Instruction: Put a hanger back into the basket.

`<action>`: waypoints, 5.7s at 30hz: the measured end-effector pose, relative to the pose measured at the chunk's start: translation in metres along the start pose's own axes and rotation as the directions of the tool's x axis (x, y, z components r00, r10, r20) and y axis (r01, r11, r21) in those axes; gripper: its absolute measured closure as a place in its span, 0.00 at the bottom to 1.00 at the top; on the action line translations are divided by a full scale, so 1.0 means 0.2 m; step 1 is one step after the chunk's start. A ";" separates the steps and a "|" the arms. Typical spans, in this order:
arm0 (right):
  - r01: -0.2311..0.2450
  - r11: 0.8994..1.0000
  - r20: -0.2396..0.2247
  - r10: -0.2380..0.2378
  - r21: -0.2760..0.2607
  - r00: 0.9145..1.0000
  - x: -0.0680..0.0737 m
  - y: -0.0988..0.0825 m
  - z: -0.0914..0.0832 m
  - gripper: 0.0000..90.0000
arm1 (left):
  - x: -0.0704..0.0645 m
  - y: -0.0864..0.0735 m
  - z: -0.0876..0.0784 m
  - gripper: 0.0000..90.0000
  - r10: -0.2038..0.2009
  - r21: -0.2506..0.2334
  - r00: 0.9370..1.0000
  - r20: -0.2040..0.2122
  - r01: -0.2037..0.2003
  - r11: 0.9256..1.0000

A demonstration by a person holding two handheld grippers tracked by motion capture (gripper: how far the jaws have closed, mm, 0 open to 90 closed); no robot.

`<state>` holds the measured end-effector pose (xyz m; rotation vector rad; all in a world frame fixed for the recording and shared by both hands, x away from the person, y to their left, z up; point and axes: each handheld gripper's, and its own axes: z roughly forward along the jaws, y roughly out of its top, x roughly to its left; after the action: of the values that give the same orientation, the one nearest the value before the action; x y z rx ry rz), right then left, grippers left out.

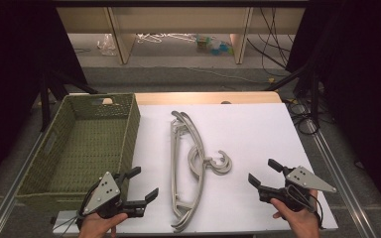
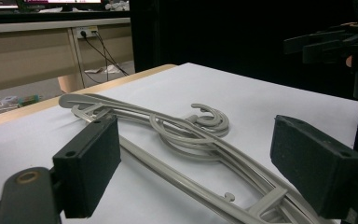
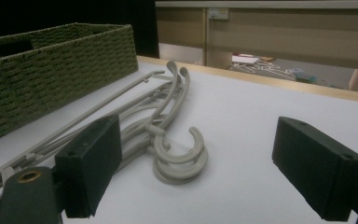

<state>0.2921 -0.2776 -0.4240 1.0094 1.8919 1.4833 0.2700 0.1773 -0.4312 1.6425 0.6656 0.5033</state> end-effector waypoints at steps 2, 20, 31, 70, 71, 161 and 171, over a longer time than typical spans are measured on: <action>0.004 1.000 0.003 -0.004 -0.007 1.000 0.00 0.00 0.00 0.18 | 0.00 0.00 0.00 0.18 0.005 -0.001 1.000 0.004 -0.005 1.000; 0.004 1.000 -0.004 -0.004 -0.002 1.000 0.00 -0.01 0.02 0.19 | -0.03 0.02 0.03 0.18 -0.001 0.050 1.000 0.001 0.001 0.999; -0.008 1.000 0.009 0.008 0.023 1.000 0.00 -0.01 0.01 0.20 | -0.16 0.08 0.26 0.28 -0.035 0.251 0.988 0.150 -0.004 0.968; 0.018 1.000 -0.026 -0.018 0.014 1.000 0.00 -0.01 0.03 0.24 | -0.16 -0.04 0.93 0.60 -0.150 0.731 0.978 0.144 -0.003 0.682; 0.018 1.000 -0.026 -0.018 0.023 1.000 0.00 -0.01 0.02 0.24 | -0.16 -0.04 0.93 0.61 -0.151 0.733 0.979 0.138 0.002 0.681; -0.049 0.998 -0.034 0.051 0.046 0.998 0.00 -0.02 0.05 0.24 | 0.65 0.43 -0.47 0.91 -0.399 0.107 0.907 -0.136 0.414 0.904; -0.046 0.998 -0.037 0.047 0.035 0.998 0.00 -0.02 0.06 0.23 | 0.76 0.35 -0.63 0.91 -0.377 0.130 0.917 -0.133 0.393 0.910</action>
<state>0.3003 -0.2717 -0.4316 1.0546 1.9384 1.5106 0.3106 0.3639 -0.3458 1.5802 1.1051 0.2547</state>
